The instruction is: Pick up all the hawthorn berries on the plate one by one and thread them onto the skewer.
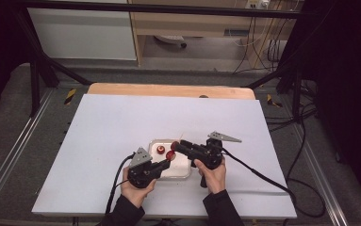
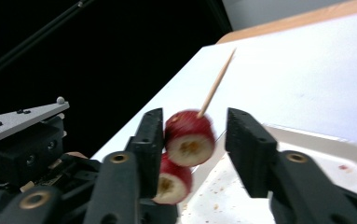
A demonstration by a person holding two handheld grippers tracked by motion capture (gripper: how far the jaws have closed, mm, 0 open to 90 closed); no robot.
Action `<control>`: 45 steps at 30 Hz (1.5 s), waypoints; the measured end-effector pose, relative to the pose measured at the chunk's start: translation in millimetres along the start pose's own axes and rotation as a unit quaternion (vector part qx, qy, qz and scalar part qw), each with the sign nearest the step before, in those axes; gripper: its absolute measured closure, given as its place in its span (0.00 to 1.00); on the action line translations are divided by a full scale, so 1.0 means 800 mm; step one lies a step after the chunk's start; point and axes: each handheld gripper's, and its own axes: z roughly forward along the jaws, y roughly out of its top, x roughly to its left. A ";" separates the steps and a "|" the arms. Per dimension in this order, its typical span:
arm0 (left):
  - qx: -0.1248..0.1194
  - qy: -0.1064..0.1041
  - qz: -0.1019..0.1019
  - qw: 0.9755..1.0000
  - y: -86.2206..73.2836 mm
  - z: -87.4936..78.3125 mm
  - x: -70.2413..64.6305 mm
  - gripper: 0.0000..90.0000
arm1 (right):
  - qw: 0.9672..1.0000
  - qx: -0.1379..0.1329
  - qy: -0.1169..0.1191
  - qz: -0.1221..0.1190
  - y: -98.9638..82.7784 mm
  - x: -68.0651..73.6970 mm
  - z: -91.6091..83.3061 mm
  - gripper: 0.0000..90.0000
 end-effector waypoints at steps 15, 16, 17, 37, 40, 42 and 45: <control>0.036 0.036 0.035 0.998 -0.018 -0.056 0.044 0.98 | 0.987 0.104 -0.087 -0.085 -0.002 -0.013 -0.022 0.15; 0.038 0.039 0.035 0.998 -0.019 -0.060 0.048 0.98 | 0.985 0.113 -0.091 -0.089 -0.003 -0.014 -0.021 0.13; 0.044 0.042 0.036 0.997 -0.020 -0.064 0.052 0.98 | 0.984 0.120 -0.094 -0.092 -0.003 -0.015 -0.020 0.12; 0.069 0.065 0.024 0.995 -0.052 -0.113 0.108 0.98 | 0.944 0.267 -0.118 -0.154 0.025 0.004 0.052 0.10; 0.072 0.065 0.025 0.995 -0.053 -0.112 0.111 0.98 | 0.940 0.277 -0.124 -0.154 0.028 0.005 0.066 0.10; 0.072 0.066 0.025 0.995 -0.053 -0.112 0.111 0.98 | 0.938 0.284 -0.122 -0.156 0.030 0.007 0.076 0.11; 0.072 0.068 0.028 0.995 -0.053 -0.112 0.110 0.98 | 0.935 0.292 -0.123 -0.161 0.034 0.009 0.089 0.12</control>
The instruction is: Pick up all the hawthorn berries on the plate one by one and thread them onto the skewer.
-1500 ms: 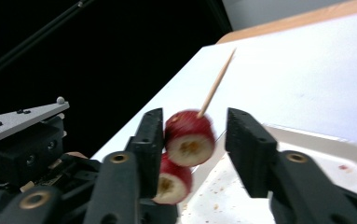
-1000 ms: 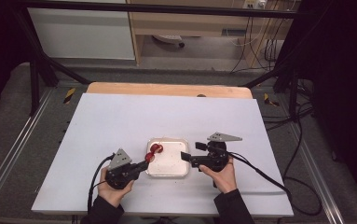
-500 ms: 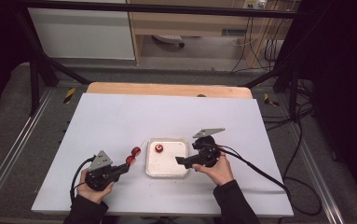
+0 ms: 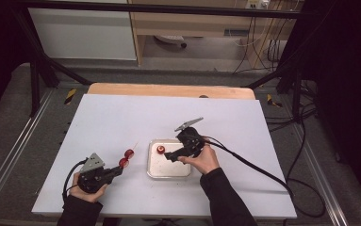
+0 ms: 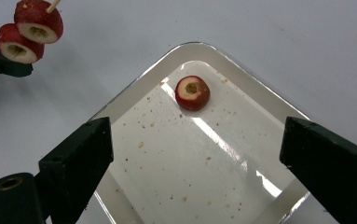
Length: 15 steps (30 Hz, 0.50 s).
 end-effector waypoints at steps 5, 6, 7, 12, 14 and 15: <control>0.002 -0.001 -0.002 1.000 -0.001 0.002 0.001 0.98 | 1.000 0.014 -0.001 0.001 0.021 0.002 0.013 0.15; 0.001 0.000 -0.004 1.000 -0.001 0.001 0.001 0.98 | 1.000 0.018 0.000 0.000 0.025 0.002 0.016 0.17; 0.001 0.000 -0.004 1.000 -0.001 0.001 0.001 0.98 | 1.000 0.023 -0.001 0.000 0.028 0.002 0.020 0.18; 0.005 0.000 -0.002 1.000 -0.001 0.002 0.001 0.98 | 0.999 0.051 -0.003 0.000 0.042 0.002 0.040 0.25; 0.006 0.001 -0.002 1.000 -0.001 0.003 0.000 0.98 | 0.998 0.064 -0.005 -0.003 0.046 0.003 0.047 0.28; 0.007 0.001 -0.002 1.000 -0.001 0.003 0.000 0.98 | 0.998 0.070 -0.006 -0.008 0.047 0.003 0.051 0.30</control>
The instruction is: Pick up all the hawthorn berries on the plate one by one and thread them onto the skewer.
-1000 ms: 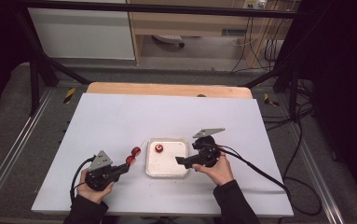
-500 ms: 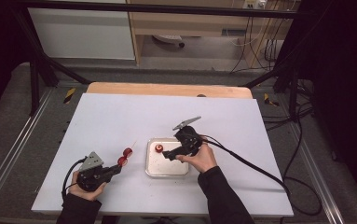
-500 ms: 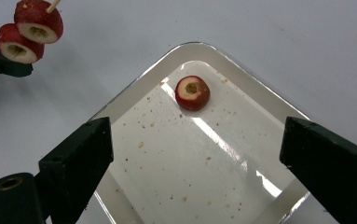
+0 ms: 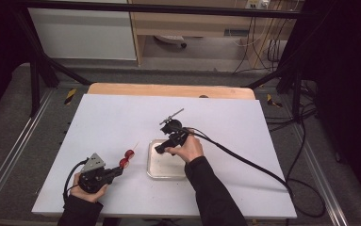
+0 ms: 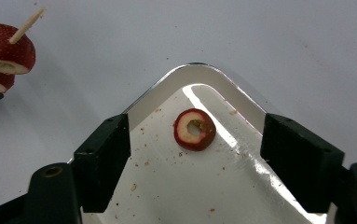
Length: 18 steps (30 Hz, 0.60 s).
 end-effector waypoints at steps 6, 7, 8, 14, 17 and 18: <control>0.002 -0.001 -0.002 1.000 0.000 0.001 0.000 0.98 | 0.999 0.031 -0.007 -0.011 0.007 -0.001 0.015 0.40; 0.001 -0.001 -0.001 1.000 0.000 0.001 0.000 0.98 | 0.999 0.032 -0.007 -0.008 0.008 0.000 0.017 0.42; 0.001 -0.001 -0.002 1.000 0.000 0.001 0.001 0.98 | 0.999 0.033 -0.008 -0.007 0.008 0.000 0.018 0.43; 0.003 -0.001 -0.002 1.000 0.000 0.002 0.000 0.98 | 0.999 0.044 -0.004 -0.004 0.011 -0.003 0.029 0.51; 0.003 -0.001 -0.001 1.000 -0.001 0.002 0.000 0.98 | 0.999 0.052 -0.003 -0.002 0.011 -0.005 0.033 0.55; 0.003 -0.001 -0.001 1.000 -0.001 0.002 0.000 0.98 | 0.998 0.055 -0.002 -0.001 0.011 -0.006 0.034 0.57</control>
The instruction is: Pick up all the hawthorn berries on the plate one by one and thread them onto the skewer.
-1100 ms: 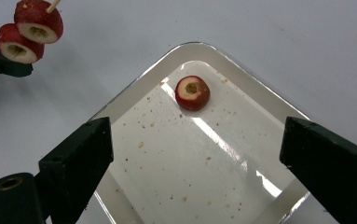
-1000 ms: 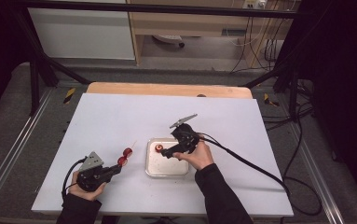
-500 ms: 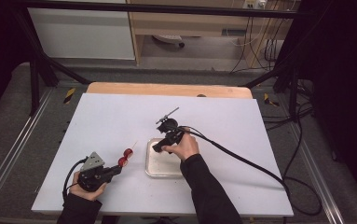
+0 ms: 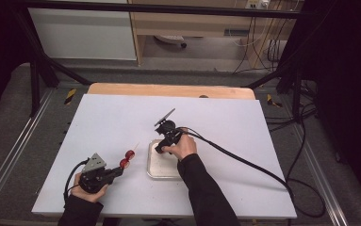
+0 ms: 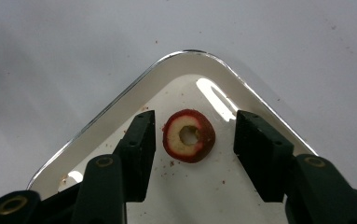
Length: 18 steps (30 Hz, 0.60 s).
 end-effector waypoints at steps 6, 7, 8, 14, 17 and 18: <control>0.000 0.000 0.001 1.000 0.000 0.000 0.000 0.98 | 1.000 0.004 0.008 0.006 0.001 -0.001 0.002 0.63; 0.000 0.000 0.001 1.000 0.000 0.000 0.000 0.98 | 1.000 0.005 0.007 0.007 0.001 -0.002 0.002 0.64; 0.000 0.001 0.001 1.000 0.000 0.000 0.000 0.98 | 1.000 0.005 0.009 0.007 0.001 -0.002 0.002 0.64; 0.000 0.001 0.001 1.000 0.000 0.000 0.000 0.98 | 1.000 0.008 0.014 0.010 0.001 -0.003 0.005 0.68; 0.000 0.000 0.002 1.000 0.000 0.000 0.000 0.98 | 1.000 0.011 0.015 0.015 0.001 -0.003 0.005 0.68; 0.000 0.001 0.001 1.000 0.000 0.000 0.000 0.98 | 1.000 0.011 0.015 0.016 0.001 -0.003 0.005 0.68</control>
